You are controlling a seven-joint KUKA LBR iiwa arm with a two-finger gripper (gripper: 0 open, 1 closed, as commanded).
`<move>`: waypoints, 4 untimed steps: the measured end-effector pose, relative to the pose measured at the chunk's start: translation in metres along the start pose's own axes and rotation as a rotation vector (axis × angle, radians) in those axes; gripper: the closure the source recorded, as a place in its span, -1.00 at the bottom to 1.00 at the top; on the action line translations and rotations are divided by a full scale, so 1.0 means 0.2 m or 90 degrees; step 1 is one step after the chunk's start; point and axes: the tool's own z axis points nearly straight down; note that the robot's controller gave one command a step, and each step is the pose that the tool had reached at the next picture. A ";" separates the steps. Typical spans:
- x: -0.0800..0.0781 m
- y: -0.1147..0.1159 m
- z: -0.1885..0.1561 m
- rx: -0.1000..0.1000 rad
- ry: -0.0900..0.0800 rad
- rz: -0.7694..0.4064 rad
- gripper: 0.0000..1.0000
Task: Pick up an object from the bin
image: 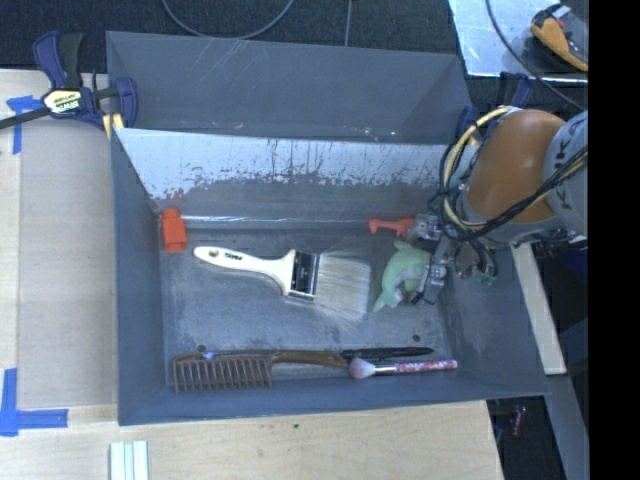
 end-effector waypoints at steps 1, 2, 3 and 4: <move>-0.09 0.02 -0.04 -0.002 0.003 -0.224 1.00; -0.09 0.02 -0.04 -0.002 0.003 -0.225 1.00; -0.09 0.02 -0.05 -0.002 0.002 -0.225 1.00; -0.08 0.02 -0.14 -0.003 0.009 -0.225 1.00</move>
Offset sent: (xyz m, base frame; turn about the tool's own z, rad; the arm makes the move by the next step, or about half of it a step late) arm 0.0000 0.0000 0.0000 0.0000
